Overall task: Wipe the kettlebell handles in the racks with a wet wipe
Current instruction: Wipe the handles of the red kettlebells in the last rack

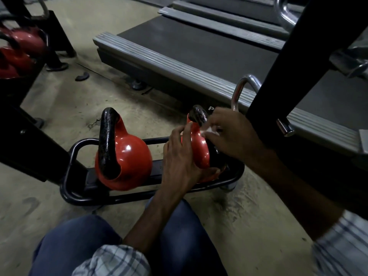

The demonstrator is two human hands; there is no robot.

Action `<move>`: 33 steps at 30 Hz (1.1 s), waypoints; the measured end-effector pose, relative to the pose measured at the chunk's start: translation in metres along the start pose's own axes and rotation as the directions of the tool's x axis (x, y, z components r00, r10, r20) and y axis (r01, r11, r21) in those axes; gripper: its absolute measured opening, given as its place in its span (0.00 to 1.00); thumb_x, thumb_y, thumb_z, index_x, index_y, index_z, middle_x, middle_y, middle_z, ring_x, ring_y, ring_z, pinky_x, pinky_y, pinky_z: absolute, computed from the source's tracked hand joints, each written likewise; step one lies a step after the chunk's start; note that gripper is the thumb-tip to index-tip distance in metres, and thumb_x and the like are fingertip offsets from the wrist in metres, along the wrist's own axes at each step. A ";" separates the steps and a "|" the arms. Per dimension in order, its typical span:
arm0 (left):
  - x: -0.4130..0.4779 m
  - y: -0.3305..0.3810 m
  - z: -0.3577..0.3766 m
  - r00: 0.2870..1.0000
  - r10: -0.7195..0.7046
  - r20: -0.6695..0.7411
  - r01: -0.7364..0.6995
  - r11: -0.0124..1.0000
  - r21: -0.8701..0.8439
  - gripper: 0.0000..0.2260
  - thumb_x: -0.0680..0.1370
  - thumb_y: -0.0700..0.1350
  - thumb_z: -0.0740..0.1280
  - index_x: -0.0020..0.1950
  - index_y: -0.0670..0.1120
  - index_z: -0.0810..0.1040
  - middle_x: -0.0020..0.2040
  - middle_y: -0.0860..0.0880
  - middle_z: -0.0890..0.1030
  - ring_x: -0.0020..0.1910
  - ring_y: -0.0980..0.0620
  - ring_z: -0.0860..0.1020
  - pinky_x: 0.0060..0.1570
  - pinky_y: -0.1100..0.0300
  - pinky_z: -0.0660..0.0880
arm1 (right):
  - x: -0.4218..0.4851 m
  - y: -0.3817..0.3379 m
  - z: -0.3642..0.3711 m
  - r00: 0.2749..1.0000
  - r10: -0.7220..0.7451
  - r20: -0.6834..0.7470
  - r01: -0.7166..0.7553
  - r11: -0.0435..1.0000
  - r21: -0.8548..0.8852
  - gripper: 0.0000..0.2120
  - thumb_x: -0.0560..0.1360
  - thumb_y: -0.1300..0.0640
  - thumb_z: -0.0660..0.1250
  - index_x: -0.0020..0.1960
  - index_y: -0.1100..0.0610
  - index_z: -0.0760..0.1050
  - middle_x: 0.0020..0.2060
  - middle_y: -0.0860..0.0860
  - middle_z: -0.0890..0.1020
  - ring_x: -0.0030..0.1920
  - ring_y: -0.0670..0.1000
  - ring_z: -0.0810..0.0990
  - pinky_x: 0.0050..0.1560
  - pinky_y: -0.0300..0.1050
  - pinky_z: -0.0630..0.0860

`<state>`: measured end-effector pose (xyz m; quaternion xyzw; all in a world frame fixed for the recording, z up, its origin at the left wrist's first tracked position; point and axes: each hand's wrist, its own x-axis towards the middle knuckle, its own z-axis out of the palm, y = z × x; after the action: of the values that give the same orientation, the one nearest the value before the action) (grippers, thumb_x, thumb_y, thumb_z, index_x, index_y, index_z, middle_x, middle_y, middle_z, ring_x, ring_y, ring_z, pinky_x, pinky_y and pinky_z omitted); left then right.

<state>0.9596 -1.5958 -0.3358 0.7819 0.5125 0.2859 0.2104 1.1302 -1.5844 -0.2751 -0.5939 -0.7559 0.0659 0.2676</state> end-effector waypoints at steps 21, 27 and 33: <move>0.002 -0.008 0.003 0.988 0.117 0.105 -0.112 0.992 -0.050 0.57 0.59 0.63 0.81 0.81 0.57 0.55 0.76 0.49 0.57 0.73 0.48 0.62 0.70 0.46 0.66 | -0.104 -0.015 0.067 0.597 0.794 -0.112 -0.363 0.392 0.845 0.07 0.79 0.63 0.68 0.54 0.54 0.80 0.49 0.50 0.86 0.51 0.48 0.85 0.49 0.41 0.79; 0.001 -0.007 0.002 0.986 0.112 0.121 -0.108 0.993 -0.040 0.57 0.59 0.61 0.81 0.81 0.58 0.53 0.76 0.48 0.57 0.74 0.47 0.62 0.71 0.45 0.65 | -0.063 0.045 0.057 0.745 0.579 0.331 -0.566 0.287 0.773 0.06 0.78 0.56 0.70 0.49 0.51 0.86 0.44 0.56 0.87 0.43 0.56 0.84 0.48 0.51 0.81; 0.001 -0.003 0.003 0.988 0.113 0.104 -0.111 0.993 -0.030 0.55 0.60 0.62 0.80 0.81 0.56 0.55 0.75 0.49 0.57 0.73 0.48 0.61 0.69 0.52 0.62 | -0.022 0.058 0.033 0.765 0.210 0.609 -0.568 0.666 0.484 0.11 0.80 0.67 0.64 0.47 0.55 0.82 0.38 0.48 0.85 0.38 0.49 0.83 0.41 0.45 0.76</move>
<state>0.9596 -1.5936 -0.3396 0.8209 0.4523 0.2617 0.2303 1.1678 -1.5806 -0.3350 -0.5784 -0.5762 0.5316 0.2257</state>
